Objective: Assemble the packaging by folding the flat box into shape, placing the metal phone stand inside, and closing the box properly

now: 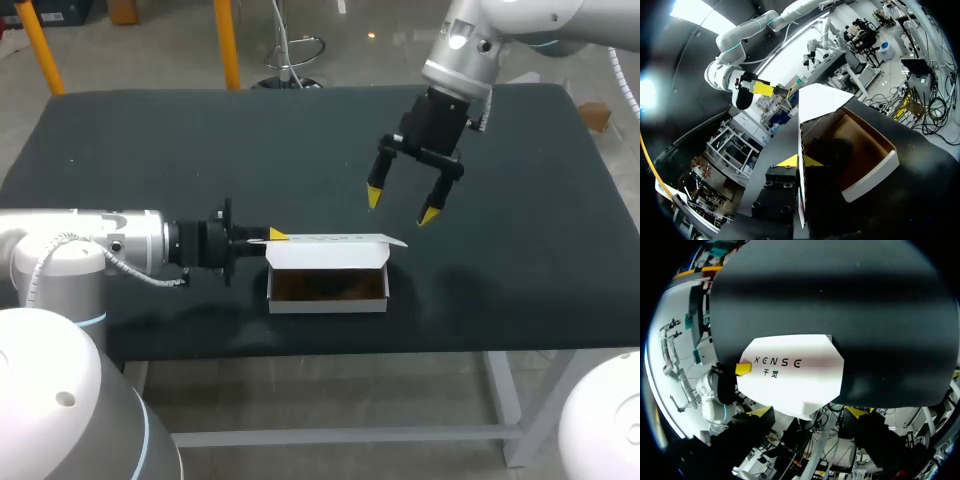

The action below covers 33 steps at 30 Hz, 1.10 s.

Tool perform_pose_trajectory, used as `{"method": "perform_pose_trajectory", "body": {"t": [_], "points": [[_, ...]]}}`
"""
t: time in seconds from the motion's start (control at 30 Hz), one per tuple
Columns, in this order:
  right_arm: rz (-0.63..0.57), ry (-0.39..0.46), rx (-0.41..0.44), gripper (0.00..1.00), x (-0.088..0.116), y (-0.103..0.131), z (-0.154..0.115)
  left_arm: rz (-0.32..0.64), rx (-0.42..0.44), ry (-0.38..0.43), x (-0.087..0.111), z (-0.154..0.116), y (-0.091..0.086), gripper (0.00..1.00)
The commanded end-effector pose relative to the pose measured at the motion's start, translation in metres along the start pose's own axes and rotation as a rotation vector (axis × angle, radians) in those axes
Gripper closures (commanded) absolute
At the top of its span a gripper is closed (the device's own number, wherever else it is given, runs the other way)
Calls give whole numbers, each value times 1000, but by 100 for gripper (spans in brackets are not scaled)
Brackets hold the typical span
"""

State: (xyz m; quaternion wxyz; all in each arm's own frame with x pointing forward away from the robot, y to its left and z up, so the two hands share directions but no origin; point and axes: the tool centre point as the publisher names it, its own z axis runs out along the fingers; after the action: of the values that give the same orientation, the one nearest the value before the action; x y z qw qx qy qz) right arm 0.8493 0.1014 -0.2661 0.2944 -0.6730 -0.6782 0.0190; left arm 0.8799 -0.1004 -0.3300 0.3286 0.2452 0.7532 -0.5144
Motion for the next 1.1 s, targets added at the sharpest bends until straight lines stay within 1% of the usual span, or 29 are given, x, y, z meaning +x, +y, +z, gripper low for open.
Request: {"method": "perform_pose_trajectory", "body": {"t": [0.03,0.07,0.1,0.13,0.23,0.37,0.43,0.5,0.9,1.1], "points": [[-12,-6,26,28,0,3,4,13,-1,-5,3,0,0,100],[-17,-5,33,38,0,3,5,17,1,-6,4,0,0,100],[-17,-2,38,46,0,4,7,23,2,-8,4,0,0,100],[-16,-3,40,50,-1,4,9,26,4,-9,5,-1,-1,100],[-39,-3,59,49,-1,5,15,36,6,-8,6,-1,-1,100],[-64,1,80,45,-4,7,24,54,6,-6,7,-1,-3,100],[-70,2,87,42,-5,7,28,60,7,-8,8,-1,-4,100],[-74,1,97,41,-6,8,32,67,10,-8,8,-2,-4,100],[-85,-10,112,52,-9,8,46,88,22,-13,9,-1,-6,100],[-88,-10,120,51,-11,10,49,93,28,-13,10,-1,-5,100]]}}
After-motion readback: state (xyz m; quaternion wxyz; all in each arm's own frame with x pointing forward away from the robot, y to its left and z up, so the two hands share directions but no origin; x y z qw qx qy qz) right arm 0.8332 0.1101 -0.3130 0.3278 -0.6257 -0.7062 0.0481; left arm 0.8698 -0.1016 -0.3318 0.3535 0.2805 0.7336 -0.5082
